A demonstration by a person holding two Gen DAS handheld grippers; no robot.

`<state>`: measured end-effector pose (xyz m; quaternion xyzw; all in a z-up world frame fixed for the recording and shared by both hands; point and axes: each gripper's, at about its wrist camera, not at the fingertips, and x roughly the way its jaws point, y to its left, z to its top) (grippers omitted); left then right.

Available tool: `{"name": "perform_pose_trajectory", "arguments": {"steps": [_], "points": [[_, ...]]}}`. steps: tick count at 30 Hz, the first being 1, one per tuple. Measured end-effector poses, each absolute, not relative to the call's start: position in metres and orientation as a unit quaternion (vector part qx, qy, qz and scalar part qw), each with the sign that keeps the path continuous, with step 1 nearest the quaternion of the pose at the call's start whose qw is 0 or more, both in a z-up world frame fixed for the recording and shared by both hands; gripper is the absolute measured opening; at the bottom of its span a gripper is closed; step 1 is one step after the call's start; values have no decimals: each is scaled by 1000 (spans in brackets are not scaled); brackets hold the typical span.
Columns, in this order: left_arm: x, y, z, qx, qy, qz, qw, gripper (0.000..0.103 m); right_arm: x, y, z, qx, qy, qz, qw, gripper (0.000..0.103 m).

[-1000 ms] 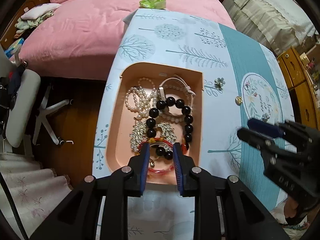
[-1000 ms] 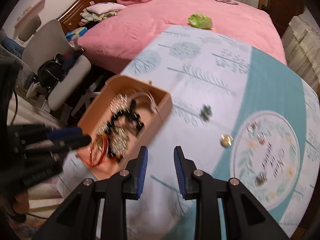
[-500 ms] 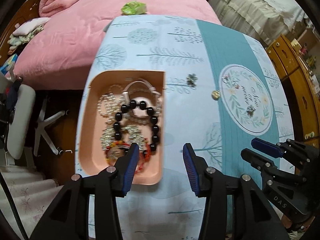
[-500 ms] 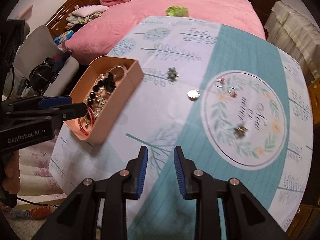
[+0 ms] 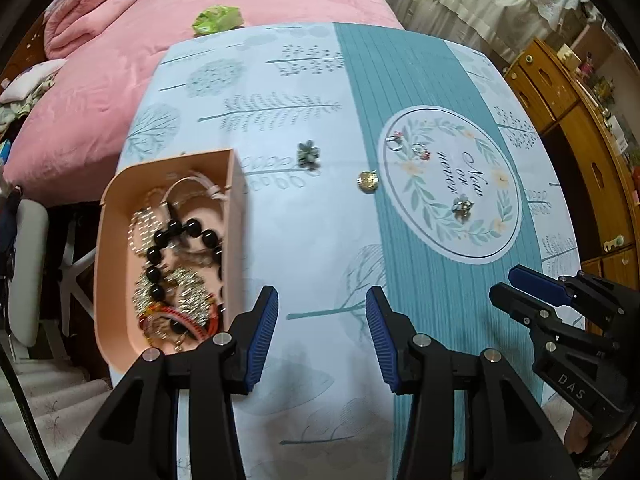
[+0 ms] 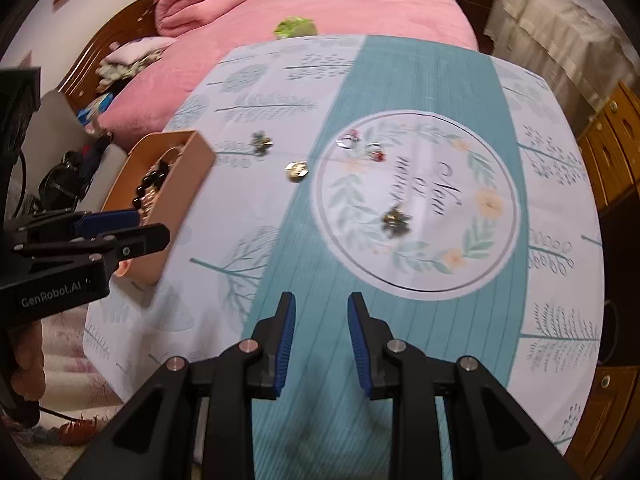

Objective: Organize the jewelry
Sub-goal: 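Grasp the gold coin charm with the left tool while the right tool grasps the silver charm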

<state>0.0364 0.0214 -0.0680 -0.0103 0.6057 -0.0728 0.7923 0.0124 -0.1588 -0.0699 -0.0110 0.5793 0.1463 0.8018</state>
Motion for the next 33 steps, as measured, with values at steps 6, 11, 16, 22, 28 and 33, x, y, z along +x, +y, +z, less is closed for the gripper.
{"name": "perform_pose_trajectory", "arguments": {"steps": [6,11,16,22,28,33], "points": [[53,5,-73,-9,607,-76,791,68,22,-181,-75,17,580,128,804,27],[76,-4,-83,-22,613,-76,786,68,42,-198,-87,49,582,119,803,27],[101,-13,-98,-39,621,-77,779,68,62,-203,-95,51,574,122,808,27],[119,-16,-114,-69,628,-67,772,68,75,-193,-107,38,571,154,805,27],[131,-19,-125,-71,623,-53,777,64,80,-179,-120,0,572,169,803,27],[137,-25,-131,-65,619,-47,781,57,80,-174,-121,-19,565,176,806,27]]}}
